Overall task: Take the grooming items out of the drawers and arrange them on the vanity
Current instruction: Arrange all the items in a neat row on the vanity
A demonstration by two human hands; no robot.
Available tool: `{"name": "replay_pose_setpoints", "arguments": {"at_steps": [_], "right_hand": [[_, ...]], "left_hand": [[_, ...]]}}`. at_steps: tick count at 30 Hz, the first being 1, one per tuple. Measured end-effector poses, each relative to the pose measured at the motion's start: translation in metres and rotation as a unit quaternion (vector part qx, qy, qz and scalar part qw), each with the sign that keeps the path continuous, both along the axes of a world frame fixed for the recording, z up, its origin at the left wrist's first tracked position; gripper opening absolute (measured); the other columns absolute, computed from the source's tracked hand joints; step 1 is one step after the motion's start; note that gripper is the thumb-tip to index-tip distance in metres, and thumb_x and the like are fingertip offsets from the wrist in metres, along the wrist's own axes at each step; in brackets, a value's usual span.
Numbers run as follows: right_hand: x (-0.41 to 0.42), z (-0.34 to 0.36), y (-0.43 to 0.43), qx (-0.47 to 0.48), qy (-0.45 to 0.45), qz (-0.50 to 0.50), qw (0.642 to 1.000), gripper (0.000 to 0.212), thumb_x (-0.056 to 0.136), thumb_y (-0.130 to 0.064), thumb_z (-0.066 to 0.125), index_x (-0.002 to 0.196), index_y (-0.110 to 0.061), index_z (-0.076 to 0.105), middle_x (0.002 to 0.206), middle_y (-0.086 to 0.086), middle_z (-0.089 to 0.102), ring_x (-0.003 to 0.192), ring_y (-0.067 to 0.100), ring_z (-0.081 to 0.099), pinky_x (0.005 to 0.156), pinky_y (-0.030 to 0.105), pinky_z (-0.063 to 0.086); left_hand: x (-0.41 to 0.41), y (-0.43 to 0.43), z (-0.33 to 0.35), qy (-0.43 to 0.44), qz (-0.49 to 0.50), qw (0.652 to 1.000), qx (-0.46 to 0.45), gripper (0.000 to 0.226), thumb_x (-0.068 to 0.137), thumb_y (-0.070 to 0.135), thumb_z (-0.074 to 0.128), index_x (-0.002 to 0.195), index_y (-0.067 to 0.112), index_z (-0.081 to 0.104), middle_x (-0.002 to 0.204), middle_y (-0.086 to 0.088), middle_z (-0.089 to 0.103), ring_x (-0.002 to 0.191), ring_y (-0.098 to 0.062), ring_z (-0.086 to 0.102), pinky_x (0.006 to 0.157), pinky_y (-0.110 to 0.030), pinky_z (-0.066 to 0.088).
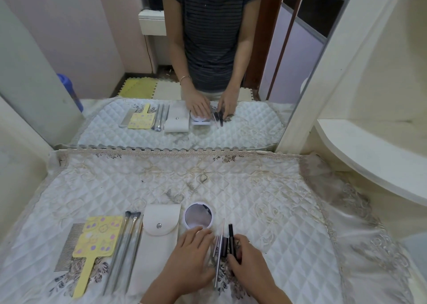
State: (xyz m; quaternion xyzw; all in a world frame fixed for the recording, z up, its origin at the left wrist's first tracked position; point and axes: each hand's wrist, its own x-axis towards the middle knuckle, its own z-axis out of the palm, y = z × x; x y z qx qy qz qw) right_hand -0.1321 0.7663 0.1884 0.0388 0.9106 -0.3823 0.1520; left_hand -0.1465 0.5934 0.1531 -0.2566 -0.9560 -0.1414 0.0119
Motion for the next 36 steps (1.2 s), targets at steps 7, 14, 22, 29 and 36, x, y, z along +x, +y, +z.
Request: {"name": "replay_pose_setpoints", "arguments": {"at_steps": [7,14,22,29,36], "right_hand": [[-0.009,-0.005,-0.005,-0.011,0.006,-0.023,1.000,0.033,0.089,-0.022,0.051,0.121,-0.022,0.046,0.069,-0.019,0.040,0.068,-0.004,0.042,0.059,0.010,0.035],[-0.014,-0.008,-0.007,-0.009,-0.002,-0.016,1.000,0.033,0.089,-0.019,0.052,0.122,-0.020,0.048,0.070,-0.021,0.042,0.076,0.005,0.047,0.068,0.015,0.036],[-0.012,-0.008,-0.004,-0.007,0.002,-0.002,1.000,0.032,0.089,-0.016,0.050,0.121,-0.022,0.049,0.072,-0.022,0.045,0.072,-0.004,0.046,0.066,0.011,0.035],[-0.008,-0.009,-0.004,-0.017,-0.003,-0.012,1.000,0.027,0.088,-0.014,0.050,0.112,-0.025,0.052,0.072,-0.019,0.048,0.073,-0.001,0.048,0.062,0.006,0.036],[-0.007,-0.009,0.001,-0.032,-0.035,-0.040,0.998,0.029,0.082,-0.017,0.057,0.094,-0.040,0.045,0.084,0.004,0.062,0.078,0.013,0.056,0.065,0.012,0.040]], "left_hand": [[-0.003,0.008,-0.004,0.005,-0.024,0.999,-0.044,0.060,0.057,0.053,0.052,0.110,0.025,0.053,0.111,0.011,0.066,0.120,-0.017,0.039,0.106,-0.032,0.012],[0.007,0.014,-0.009,-0.055,0.021,0.998,-0.035,0.065,0.061,0.059,0.049,0.115,0.022,0.053,0.115,0.011,0.064,0.123,-0.016,0.039,0.101,-0.033,0.025],[0.007,0.015,-0.012,-0.023,0.039,0.999,-0.029,0.062,0.061,0.054,0.050,0.115,0.023,0.054,0.115,0.011,0.064,0.123,-0.016,0.036,0.104,-0.032,0.023],[0.003,0.018,-0.010,-0.006,0.044,0.999,-0.020,0.054,0.063,0.045,0.048,0.112,0.023,0.055,0.113,0.011,0.066,0.120,-0.015,0.038,0.104,-0.031,0.022],[-0.005,0.030,-0.012,0.034,0.026,0.999,-0.013,0.048,0.067,0.051,0.040,0.108,0.028,0.047,0.103,0.015,0.069,0.113,-0.013,0.040,0.097,-0.032,0.028]]}}
